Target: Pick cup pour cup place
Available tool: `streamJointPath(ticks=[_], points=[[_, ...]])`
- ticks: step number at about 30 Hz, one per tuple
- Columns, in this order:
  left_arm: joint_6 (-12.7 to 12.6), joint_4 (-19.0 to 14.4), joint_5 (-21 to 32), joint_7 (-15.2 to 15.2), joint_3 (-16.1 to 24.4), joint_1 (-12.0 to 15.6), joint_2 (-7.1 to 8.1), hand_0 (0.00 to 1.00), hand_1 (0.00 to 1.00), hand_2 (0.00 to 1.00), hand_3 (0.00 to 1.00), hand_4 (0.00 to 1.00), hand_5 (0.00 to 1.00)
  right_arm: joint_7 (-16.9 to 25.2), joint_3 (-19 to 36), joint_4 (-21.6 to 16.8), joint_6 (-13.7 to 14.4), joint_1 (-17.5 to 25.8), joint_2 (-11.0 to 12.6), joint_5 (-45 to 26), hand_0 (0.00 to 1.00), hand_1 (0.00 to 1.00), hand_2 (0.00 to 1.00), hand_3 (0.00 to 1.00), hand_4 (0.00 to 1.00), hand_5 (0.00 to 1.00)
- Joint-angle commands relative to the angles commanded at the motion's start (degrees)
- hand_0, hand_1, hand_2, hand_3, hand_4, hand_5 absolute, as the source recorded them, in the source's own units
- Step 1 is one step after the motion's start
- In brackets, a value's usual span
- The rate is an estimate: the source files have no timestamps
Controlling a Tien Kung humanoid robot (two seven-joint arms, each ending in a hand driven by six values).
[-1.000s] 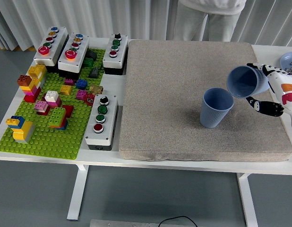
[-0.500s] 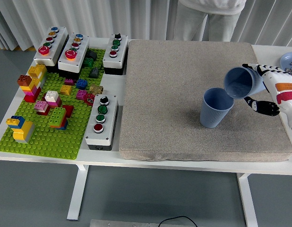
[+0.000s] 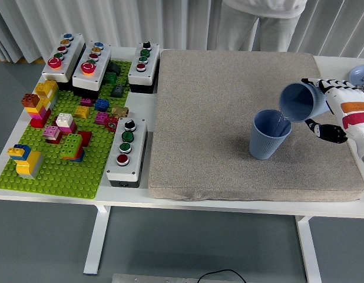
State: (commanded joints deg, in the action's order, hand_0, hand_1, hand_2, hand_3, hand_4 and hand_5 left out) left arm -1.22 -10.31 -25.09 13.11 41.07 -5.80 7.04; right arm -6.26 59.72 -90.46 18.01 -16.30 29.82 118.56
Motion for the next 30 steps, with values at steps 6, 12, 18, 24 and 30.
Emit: streamJointPath(ticks=[6, 12, 18, 24, 30], points=[[0.0, 0.0, 0.0, 0.0, 0.0, -0.1, 0.03, 0.733, 0.759, 0.820, 0.664, 0.505, 0.918, -0.4, -1.7, 0.2, 0.3, -1.1, 1.2, 1.2, 0.886, 0.769, 0.705, 0.741, 0.684, 0.007], [0.0, 0.0, 0.0, 0.0, 0.0, -0.1, 0.06, 0.733, 0.760, 0.820, 0.663, 0.505, 0.917, -0.8, -2.3, 0.3, 0.6, -1.4, 1.7, 2.6, 0.890, 0.772, 0.709, 0.735, 0.671, 0.002], [0.0, 0.0, -0.1, 0.0, 0.1, -0.2, 0.05, 0.733, 0.760, 0.820, 0.663, 0.505, 0.918, -1.2, -2.2, 0.4, 0.3, -1.6, 2.1, 3.3, 0.899, 0.773, 0.709, 0.734, 0.677, 0.002], [0.0, 0.0, -0.1, 0.0, 0.2, -0.2, 0.05, 0.733, 0.760, 0.820, 0.664, 0.505, 0.918, -1.7, -2.5, 0.4, -0.2, -2.0, 2.6, 4.8, 0.902, 0.775, 0.711, 0.726, 0.661, 0.002], [0.0, 0.0, -0.1, 0.0, 0.1, -0.2, 0.09, 0.733, 0.759, 0.820, 0.664, 0.505, 0.917, -2.3, -2.8, 0.1, -0.4, -2.2, 2.9, 5.5, 0.911, 0.776, 0.713, 0.722, 0.655, 0.002]])
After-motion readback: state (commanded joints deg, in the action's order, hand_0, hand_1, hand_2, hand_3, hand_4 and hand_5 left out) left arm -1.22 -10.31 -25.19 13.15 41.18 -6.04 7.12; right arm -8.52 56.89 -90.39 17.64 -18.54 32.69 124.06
